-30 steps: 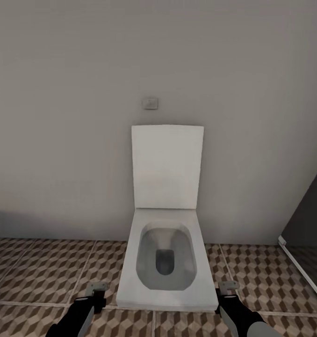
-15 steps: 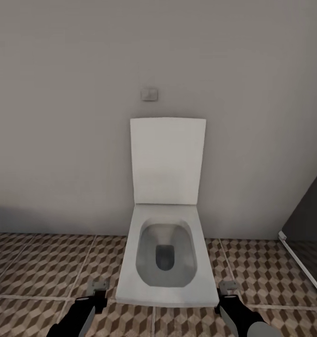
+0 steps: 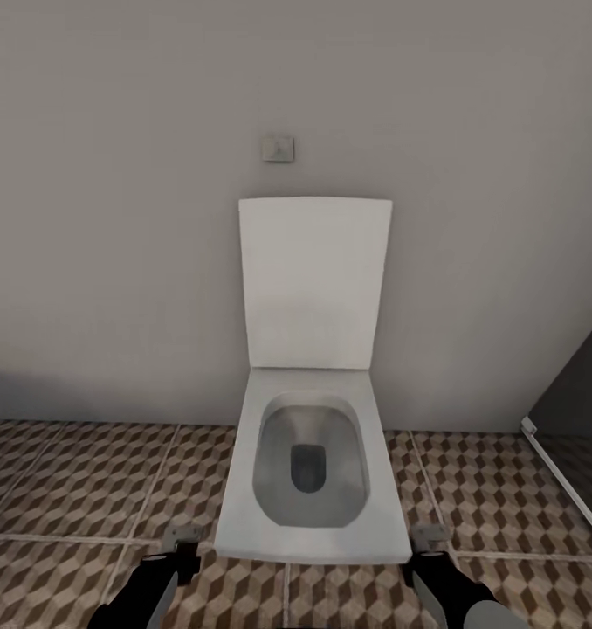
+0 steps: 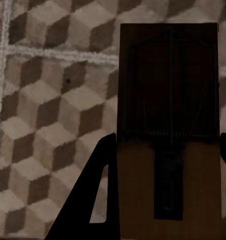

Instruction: Take the four mousetraps from the cabinet in the bathroom and place them on the bathroom floor. Make sure all four end up on the same floor surface, and ensure that at least two of them are either under or directly next to the same bathroom sink.

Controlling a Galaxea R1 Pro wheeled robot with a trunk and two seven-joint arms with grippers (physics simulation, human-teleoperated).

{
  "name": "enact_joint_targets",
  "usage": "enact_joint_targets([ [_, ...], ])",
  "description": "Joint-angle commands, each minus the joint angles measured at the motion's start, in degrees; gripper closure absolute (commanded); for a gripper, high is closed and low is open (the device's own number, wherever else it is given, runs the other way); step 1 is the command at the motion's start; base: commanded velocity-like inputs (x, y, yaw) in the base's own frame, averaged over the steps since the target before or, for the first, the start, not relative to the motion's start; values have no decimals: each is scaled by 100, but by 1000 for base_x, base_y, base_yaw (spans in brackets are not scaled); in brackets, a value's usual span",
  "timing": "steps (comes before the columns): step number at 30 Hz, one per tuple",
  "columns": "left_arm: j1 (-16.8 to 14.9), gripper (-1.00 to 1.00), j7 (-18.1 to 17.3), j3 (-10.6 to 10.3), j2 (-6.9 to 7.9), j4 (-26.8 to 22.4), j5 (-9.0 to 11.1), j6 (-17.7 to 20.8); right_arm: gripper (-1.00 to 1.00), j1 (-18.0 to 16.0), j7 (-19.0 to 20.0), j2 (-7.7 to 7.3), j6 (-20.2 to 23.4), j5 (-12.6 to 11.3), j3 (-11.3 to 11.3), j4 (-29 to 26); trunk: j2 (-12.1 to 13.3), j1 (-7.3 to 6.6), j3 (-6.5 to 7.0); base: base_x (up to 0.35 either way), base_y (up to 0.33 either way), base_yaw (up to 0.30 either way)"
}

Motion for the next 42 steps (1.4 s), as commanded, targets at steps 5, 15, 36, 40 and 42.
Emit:
enact_joint_targets([
  [5, -2, 100, -3, 32, -8, -11, -66, 30, 100, 0, -9, -92, 30, 46, -12, 11, -9, 11, -116, 0, 0, 0],
  [15, -2, 100, 2, 26, -49, -11, -70, 38, 100, 0, -24, -259, 20, 43, -221, 42, -22, 37, -338, 0, 0, 0],
  [36, -1, 100, 0, 23, -101, -19, -75, 22, 100, 0, -11, -352, -31, 60, -327, 44, -49, 89, -781, 0, 0, 0],
  [40, 2, 100, -1, 23, -98, -19, -75, 22, 100, 0, -10, -347, -68, 60, -327, 41, -49, 89, -781, 0, 0, 0],
  [42, 1, 100, -1, 23, -97, -19, -75, 19, 100, 0, -10, -346, -74, 63, -328, 38, -49, 89, -781, 0, 0, 0],
])
